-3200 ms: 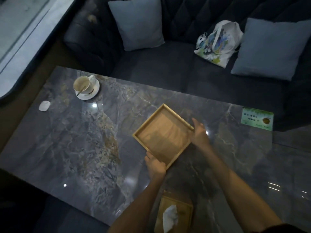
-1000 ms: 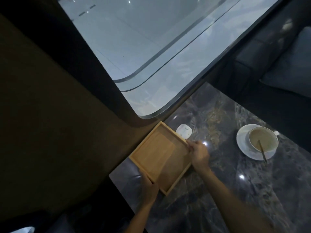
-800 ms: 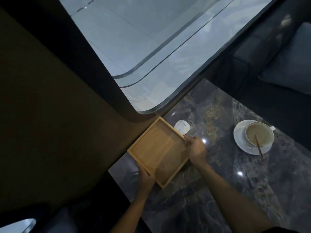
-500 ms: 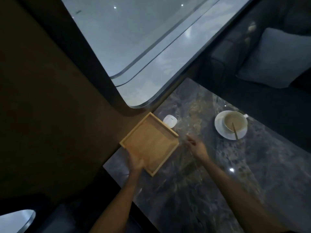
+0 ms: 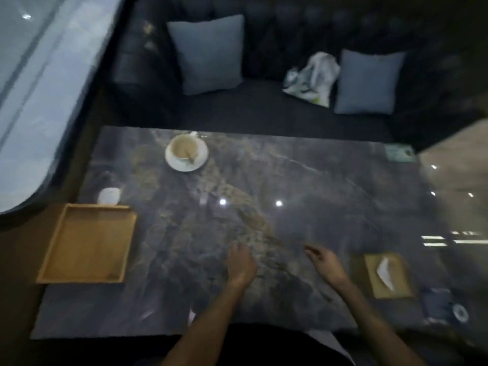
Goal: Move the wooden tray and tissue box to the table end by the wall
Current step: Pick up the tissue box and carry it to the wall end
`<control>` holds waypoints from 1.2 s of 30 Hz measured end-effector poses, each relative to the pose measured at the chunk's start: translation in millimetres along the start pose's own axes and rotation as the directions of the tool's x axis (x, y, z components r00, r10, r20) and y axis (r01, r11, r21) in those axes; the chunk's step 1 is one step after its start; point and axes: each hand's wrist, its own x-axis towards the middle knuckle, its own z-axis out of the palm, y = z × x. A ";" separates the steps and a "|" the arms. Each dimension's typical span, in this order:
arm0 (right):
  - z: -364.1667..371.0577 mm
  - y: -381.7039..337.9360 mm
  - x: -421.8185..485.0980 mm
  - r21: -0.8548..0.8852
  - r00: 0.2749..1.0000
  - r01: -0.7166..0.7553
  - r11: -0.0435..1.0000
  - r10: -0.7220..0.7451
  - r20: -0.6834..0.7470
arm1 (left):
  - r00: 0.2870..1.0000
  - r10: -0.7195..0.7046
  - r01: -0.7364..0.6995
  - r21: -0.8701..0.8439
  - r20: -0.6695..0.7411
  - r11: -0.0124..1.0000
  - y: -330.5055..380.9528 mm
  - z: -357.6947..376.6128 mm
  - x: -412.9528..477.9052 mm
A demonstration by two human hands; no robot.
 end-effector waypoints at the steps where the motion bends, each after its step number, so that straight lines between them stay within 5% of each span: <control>1: -15.5 15.1 -5.5 0.004 0.998 -0.022 1.000 0.022 -0.065 | 0.999 0.021 -0.021 0.009 0.042 1.000 17.7 13.9 -5.0; 9: -127.1 161.7 -24.1 0.004 0.929 -0.070 0.998 0.067 -0.364 | 0.901 0.131 -0.127 -0.038 0.414 0.991 154.1 137.8 -42.2; 14: -158.5 236.4 4.5 0.016 0.984 -0.077 0.997 0.078 -0.162 | 0.920 0.046 0.068 -0.272 0.390 0.960 229.0 203.3 -74.2; 18: -158.2 260.4 24.7 -0.094 0.998 0.055 0.994 -0.051 0.043 | 0.897 -0.085 0.335 -0.541 0.433 0.771 215.7 301.6 -44.4; 23: -171.3 238.9 7.4 -0.082 0.998 -0.010 0.997 0.015 0.064 | 0.897 -0.223 0.438 -0.708 0.381 0.554 247.0 273.1 -65.2; 28: -154.9 262.8 -7.7 -0.060 0.936 -0.027 0.998 0.046 0.350 | 0.915 -0.402 0.278 -0.749 0.016 0.602 248.5 232.7 -90.9; 33: -124.1 245.0 -25.4 0.201 0.934 -0.193 0.960 0.118 0.337 | 0.962 -0.225 0.269 -0.651 0.152 0.710 217.8 245.5 -88.3; 36: -104.4 234.7 -22.3 0.156 0.936 -0.274 0.949 0.227 0.269 | 0.974 -0.178 0.227 -0.623 0.140 0.748 201.7 259.2 -83.1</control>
